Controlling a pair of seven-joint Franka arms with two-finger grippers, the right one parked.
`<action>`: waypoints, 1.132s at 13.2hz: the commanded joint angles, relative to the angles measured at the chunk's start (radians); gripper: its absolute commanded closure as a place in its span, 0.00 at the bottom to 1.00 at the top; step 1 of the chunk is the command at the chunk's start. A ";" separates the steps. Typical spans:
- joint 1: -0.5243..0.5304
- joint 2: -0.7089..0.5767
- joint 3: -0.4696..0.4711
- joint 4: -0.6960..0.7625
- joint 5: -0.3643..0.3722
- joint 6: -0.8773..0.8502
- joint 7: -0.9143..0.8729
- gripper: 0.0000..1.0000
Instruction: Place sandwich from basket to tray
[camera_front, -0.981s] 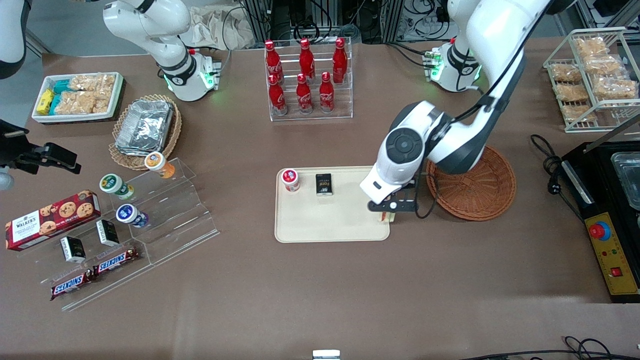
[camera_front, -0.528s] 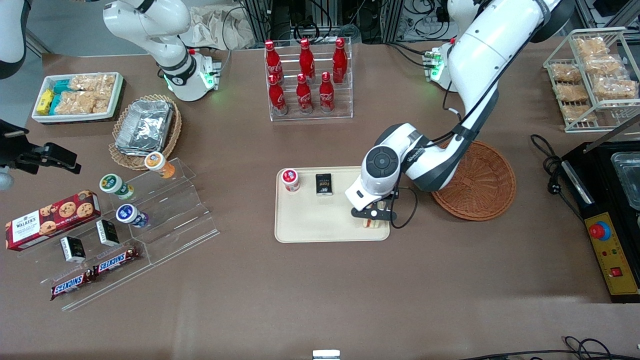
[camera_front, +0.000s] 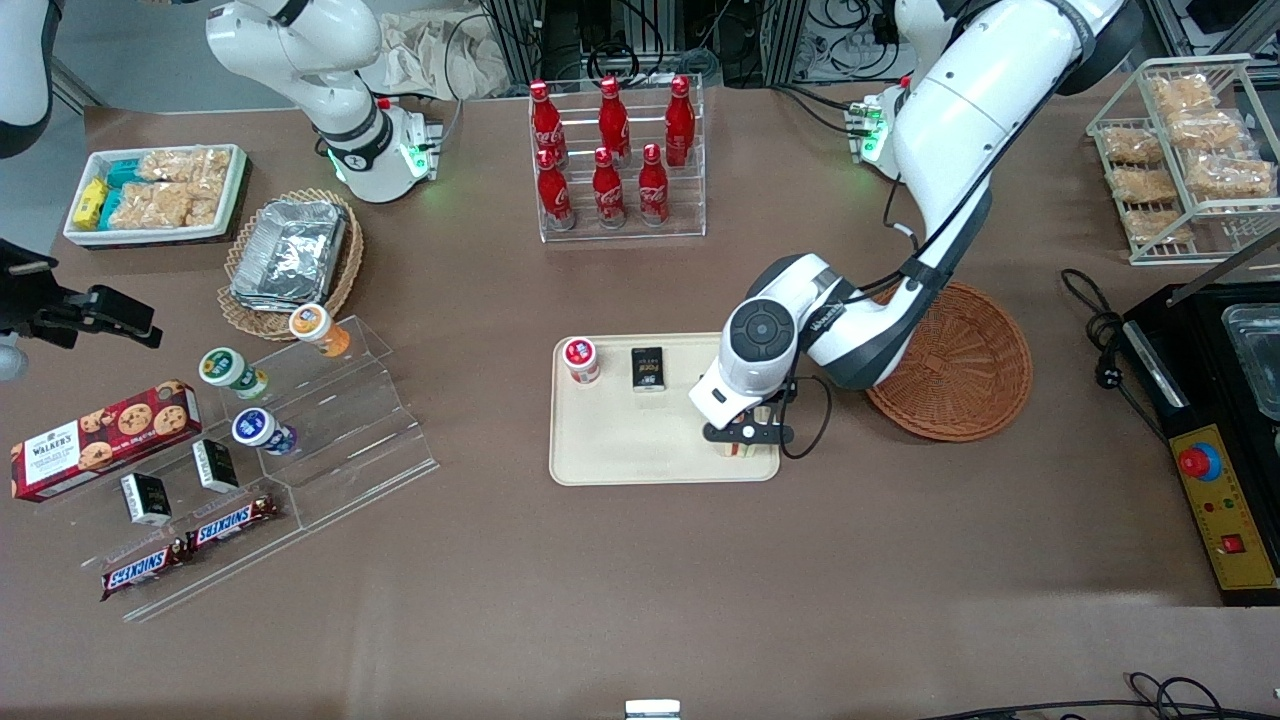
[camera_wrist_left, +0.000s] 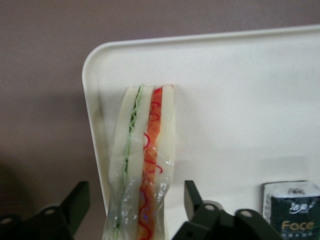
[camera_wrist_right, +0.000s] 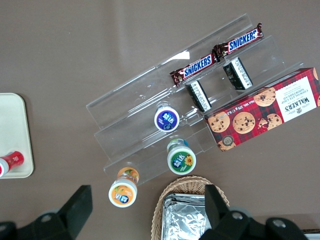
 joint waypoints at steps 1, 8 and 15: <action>0.000 -0.086 0.003 0.013 0.005 -0.050 -0.056 0.00; -0.003 -0.434 0.272 0.026 -0.311 -0.263 0.045 0.00; -0.019 -0.775 0.598 -0.001 -0.371 -0.578 0.592 0.00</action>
